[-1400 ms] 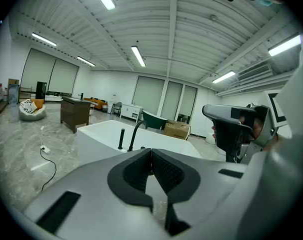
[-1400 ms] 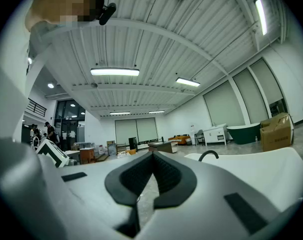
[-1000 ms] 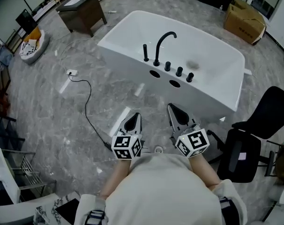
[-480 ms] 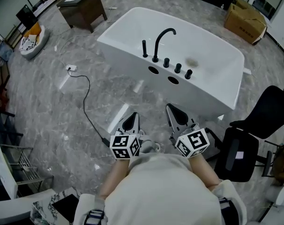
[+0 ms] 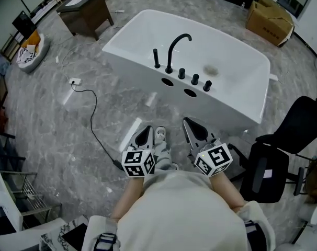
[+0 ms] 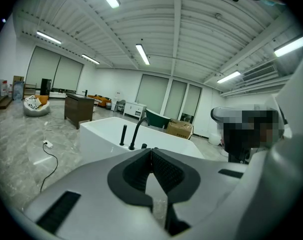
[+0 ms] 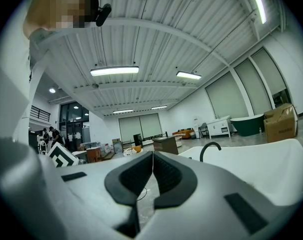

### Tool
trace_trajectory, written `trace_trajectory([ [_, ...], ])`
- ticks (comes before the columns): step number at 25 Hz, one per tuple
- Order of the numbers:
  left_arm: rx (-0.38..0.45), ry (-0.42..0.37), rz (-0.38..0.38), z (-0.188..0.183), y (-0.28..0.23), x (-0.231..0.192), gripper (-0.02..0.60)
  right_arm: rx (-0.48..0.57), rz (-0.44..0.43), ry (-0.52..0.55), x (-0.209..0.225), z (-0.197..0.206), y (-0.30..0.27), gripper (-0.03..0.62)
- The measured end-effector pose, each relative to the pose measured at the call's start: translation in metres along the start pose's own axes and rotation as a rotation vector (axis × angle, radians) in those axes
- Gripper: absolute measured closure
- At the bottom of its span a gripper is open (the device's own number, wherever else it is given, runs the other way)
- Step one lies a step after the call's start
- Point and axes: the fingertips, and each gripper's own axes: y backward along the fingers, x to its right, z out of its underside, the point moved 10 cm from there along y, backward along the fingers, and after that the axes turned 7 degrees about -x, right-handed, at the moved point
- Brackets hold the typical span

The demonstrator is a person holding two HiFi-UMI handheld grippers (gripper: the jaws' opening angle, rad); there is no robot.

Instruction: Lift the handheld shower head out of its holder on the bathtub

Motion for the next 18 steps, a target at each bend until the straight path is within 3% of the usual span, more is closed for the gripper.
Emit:
trace_trajectory([
  [18,-0.035,-0.044,0.079,-0.094,-0.140,-0.062,0.560,-0.004,0.014,0.045,0.083,-0.055,-0.142,0.574],
])
